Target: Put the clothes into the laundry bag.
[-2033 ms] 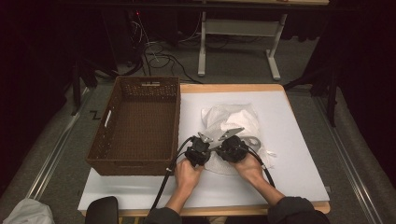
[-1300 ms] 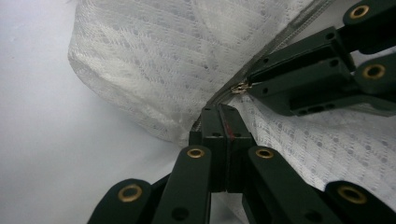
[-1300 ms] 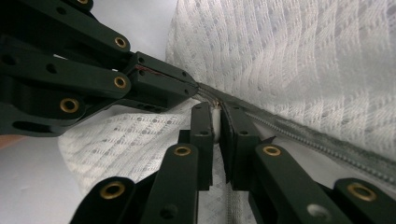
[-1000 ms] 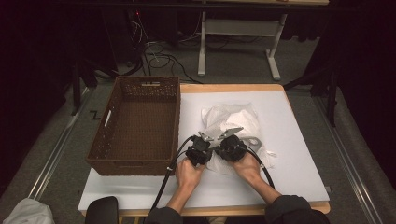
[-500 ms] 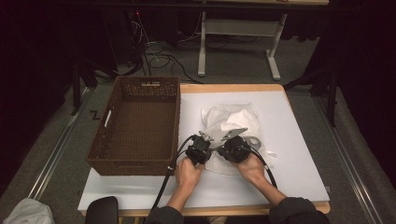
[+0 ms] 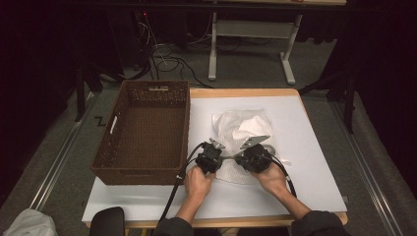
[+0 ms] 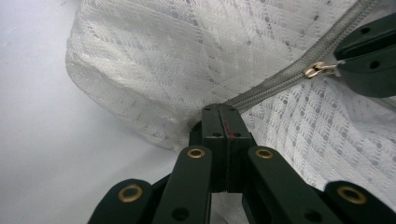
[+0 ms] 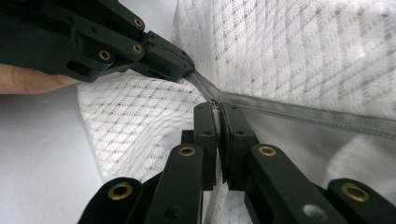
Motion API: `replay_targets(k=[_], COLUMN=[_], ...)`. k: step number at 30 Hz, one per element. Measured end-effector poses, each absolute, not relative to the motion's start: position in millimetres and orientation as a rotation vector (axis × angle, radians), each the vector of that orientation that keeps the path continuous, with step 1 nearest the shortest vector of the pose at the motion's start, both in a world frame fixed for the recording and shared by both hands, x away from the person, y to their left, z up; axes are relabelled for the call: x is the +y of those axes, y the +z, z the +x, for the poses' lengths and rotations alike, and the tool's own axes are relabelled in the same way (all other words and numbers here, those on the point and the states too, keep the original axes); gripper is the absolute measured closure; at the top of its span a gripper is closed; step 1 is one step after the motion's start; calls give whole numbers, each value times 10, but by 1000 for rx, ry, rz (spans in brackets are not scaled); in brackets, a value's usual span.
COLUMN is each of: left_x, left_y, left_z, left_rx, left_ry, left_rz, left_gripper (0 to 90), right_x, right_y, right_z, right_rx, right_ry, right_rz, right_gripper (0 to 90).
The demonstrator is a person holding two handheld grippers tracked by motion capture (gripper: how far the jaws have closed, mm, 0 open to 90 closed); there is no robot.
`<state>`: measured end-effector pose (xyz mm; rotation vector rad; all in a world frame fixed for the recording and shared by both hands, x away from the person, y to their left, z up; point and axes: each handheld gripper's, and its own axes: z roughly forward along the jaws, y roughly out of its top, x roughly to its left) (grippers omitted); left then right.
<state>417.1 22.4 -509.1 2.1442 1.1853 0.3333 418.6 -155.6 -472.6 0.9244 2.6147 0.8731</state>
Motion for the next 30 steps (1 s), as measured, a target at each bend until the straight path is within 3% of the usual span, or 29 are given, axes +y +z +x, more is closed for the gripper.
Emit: replay_targets(k=[30], left_x=[228], left_y=[-5095], left_z=[4168], left_rx=[1178], left_ry=[332], left_rz=[2145], left_gripper=[898], right_x=[-1890], right_y=[-4571], right_z=[4033], right_rx=[2587], right_ry=[917], right_rz=[912], right_gripper=[873])
